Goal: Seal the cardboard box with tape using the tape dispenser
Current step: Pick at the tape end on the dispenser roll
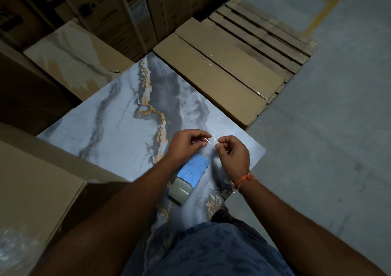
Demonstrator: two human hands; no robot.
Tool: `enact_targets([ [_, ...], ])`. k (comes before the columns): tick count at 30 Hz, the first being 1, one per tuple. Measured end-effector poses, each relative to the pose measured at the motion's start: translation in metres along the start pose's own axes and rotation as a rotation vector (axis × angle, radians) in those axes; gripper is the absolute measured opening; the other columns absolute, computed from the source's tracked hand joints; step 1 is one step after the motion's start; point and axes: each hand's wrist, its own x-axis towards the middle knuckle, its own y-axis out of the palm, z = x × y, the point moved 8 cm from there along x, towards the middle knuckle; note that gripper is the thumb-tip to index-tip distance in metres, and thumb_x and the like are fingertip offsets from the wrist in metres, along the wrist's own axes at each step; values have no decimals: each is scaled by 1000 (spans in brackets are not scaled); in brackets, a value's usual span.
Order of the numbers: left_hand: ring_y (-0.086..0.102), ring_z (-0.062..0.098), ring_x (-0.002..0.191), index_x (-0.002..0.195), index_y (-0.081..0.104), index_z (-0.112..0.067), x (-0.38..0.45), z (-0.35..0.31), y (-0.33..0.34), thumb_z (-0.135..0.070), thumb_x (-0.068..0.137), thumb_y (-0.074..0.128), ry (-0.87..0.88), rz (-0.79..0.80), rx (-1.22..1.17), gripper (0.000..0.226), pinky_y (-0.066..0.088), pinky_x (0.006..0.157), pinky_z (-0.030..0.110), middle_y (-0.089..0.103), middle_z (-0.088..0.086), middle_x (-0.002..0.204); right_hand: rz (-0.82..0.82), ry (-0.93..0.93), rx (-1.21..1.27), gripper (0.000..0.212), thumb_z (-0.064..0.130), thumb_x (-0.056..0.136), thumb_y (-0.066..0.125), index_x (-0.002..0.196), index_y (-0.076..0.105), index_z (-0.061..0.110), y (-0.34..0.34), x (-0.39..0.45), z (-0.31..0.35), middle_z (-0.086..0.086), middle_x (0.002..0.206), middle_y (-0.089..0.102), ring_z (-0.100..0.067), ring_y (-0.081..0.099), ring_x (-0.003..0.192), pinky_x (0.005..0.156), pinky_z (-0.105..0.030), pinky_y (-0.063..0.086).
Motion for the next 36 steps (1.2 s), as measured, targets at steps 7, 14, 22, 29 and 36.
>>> enact_targets([
  [7, 74, 4, 90, 101, 81, -20, -3, -4, -4, -2, 83, 79, 13, -12, 10, 26, 59, 86, 26, 80, -6, 94, 17, -17, -48, 17, 11, 84, 71, 99, 73, 17, 2, -3, 5, 3, 80, 70, -7, 66, 75, 69, -8, 49],
  [14, 75, 8, 90, 98, 82, -18, -8, -2, -6, -3, 82, 81, 18, -30, -36, 22, 58, 85, 25, 80, -6, 93, -8, -7, -71, 20, 11, 83, 74, 103, 76, 15, 3, -5, 2, 3, 84, 73, -6, 68, 78, 74, -8, 50],
  [22, 70, 4, 83, 115, 78, -27, -10, -14, -14, -19, 80, 85, 147, -33, 270, 37, 59, 83, 24, 71, -8, 108, 6, 4, -46, 16, 9, 85, 74, 99, 77, 13, 4, -8, 4, 3, 84, 72, 2, 63, 74, 68, -3, 48],
  [29, 68, 7, 86, 91, 82, -27, -6, -26, -9, -21, 81, 83, 208, 15, 334, 11, 57, 81, 29, 68, -14, 101, 28, -17, -35, 12, 10, 83, 74, 91, 77, 18, 6, -10, 6, 5, 80, 74, -4, 67, 74, 71, -14, 54],
  [36, 68, 8, 79, 84, 80, -27, -5, -26, -5, -24, 82, 79, 218, 62, 335, 4, 56, 75, 38, 73, -13, 83, 33, 11, -181, 20, 21, 83, 75, 102, 74, 23, 9, -14, 7, 2, 88, 69, -12, 64, 83, 77, -21, 51],
])
